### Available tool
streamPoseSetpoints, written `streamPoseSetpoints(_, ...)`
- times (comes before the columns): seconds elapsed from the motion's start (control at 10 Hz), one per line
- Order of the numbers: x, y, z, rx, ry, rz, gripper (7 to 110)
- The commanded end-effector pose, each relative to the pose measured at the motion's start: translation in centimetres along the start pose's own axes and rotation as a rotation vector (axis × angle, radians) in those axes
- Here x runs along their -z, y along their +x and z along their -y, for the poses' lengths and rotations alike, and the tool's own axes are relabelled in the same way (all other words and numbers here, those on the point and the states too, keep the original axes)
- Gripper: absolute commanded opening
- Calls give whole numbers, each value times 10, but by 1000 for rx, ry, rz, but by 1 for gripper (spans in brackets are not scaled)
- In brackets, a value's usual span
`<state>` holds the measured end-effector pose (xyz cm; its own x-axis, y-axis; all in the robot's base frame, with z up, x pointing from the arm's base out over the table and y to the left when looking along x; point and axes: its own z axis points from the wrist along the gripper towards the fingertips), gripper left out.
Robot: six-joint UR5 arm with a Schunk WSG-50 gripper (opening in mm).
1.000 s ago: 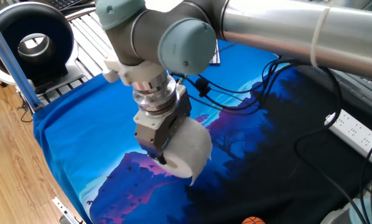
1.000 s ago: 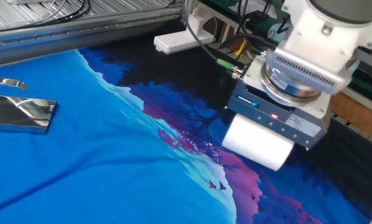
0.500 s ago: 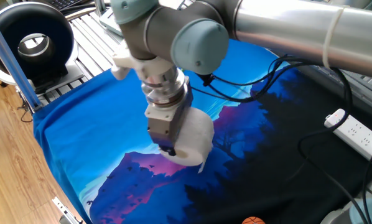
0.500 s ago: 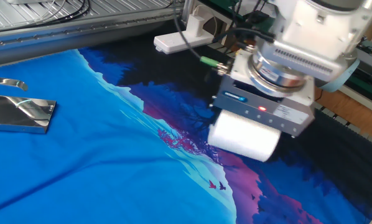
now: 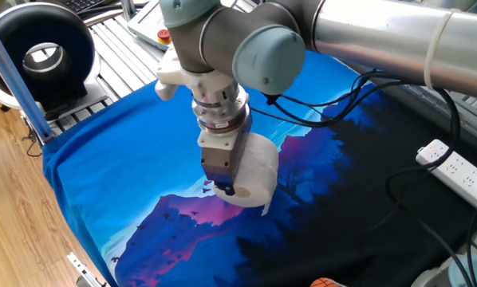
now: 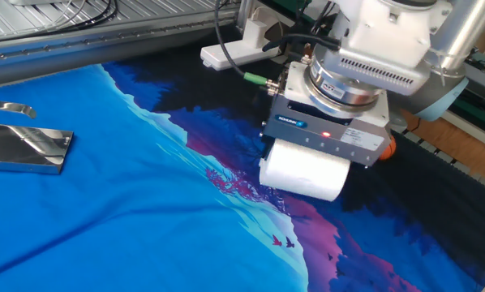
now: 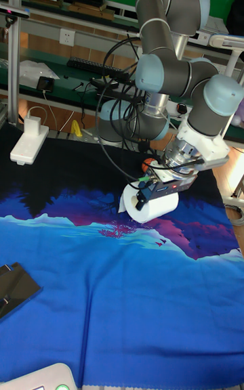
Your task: Put the toilet paper on its holder
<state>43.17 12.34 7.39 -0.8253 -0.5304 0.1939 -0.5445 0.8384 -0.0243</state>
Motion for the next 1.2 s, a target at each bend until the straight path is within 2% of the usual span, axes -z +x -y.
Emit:
streamPoseSetpoints(0.0, 1, -4, -9, -33, -44, 18, 7)
streamPoseSetpoints(0.1, 4, -14, -34, 41, -142, 59, 7)
streamPoseSetpoints(0.2, 7, -21, -49, 108, -200, 98, 7)
streamPoseSetpoints(0.3, 9, -14, -61, 209, -249, 86, 7)
streamPoseSetpoints(0.4, 10, -8, -64, 226, -263, 64, 7)
streamPoseSetpoints(0.5, 9, -3, -61, 224, -252, 41, 7)
streamPoseSetpoints(0.6, 8, -3, -57, 223, -236, 43, 7)
streamPoseSetpoints(0.8, 7, -11, -52, 236, -209, 71, 7)
streamPoseSetpoints(1.0, 8, -12, -51, 276, -216, 83, 7)
streamPoseSetpoints(1.1, 12, -5, -23, 268, -178, 70, 7)
